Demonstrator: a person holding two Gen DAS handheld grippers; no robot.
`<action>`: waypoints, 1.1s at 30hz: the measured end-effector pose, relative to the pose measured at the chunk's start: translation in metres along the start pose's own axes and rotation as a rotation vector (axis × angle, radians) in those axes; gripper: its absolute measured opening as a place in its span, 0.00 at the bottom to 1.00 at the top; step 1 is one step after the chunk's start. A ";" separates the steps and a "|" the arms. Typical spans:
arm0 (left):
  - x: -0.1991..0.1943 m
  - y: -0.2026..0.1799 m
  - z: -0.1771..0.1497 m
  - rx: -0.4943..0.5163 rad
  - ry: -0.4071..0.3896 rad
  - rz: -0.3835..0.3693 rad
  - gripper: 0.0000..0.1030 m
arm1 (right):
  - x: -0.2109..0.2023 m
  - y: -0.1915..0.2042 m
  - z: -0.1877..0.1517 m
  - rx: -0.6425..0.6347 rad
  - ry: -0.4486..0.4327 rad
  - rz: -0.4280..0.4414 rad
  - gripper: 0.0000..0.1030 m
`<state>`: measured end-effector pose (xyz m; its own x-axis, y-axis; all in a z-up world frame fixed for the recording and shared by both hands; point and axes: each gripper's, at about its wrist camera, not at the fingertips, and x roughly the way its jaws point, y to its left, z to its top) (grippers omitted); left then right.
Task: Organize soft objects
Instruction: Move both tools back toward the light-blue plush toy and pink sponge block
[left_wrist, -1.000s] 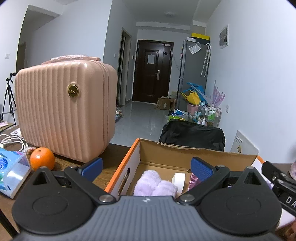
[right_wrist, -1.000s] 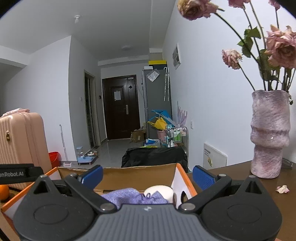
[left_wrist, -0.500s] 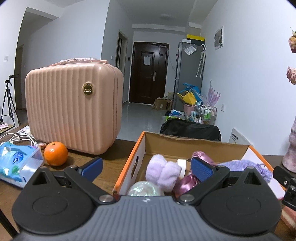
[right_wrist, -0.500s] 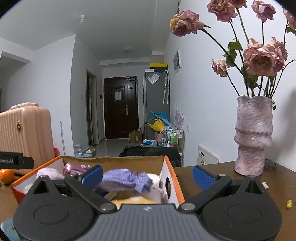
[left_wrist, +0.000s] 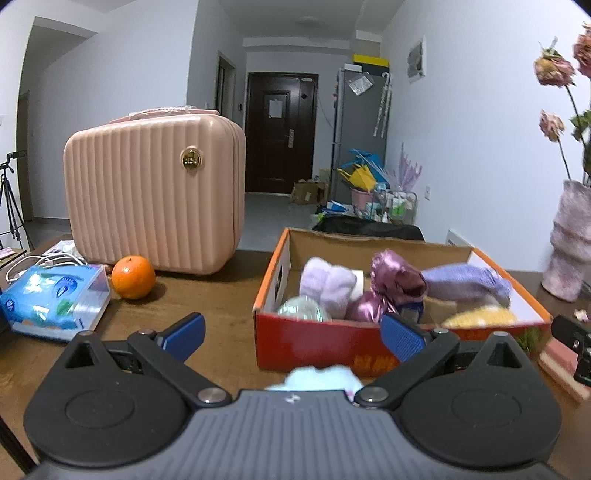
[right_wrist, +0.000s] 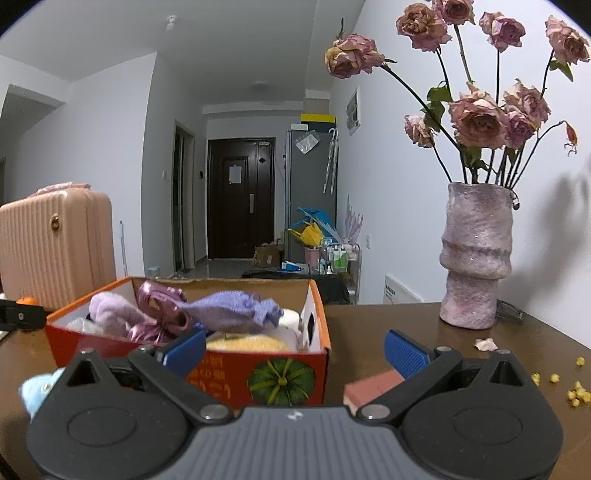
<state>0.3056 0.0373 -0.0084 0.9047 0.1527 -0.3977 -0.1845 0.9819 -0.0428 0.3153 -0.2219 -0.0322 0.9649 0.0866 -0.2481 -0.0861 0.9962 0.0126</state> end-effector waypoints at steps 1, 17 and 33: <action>-0.005 0.001 -0.002 0.006 0.004 -0.002 1.00 | -0.005 -0.001 -0.002 -0.003 0.003 -0.001 1.00; -0.070 0.001 -0.039 0.084 0.052 -0.062 1.00 | -0.064 -0.012 -0.021 -0.021 0.064 -0.010 1.00; -0.071 -0.002 -0.051 0.120 0.103 -0.078 1.00 | -0.066 -0.017 -0.025 -0.011 0.087 -0.013 1.00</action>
<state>0.2221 0.0190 -0.0269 0.8692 0.0697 -0.4895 -0.0627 0.9976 0.0307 0.2470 -0.2447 -0.0398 0.9407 0.0719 -0.3316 -0.0769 0.9970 -0.0021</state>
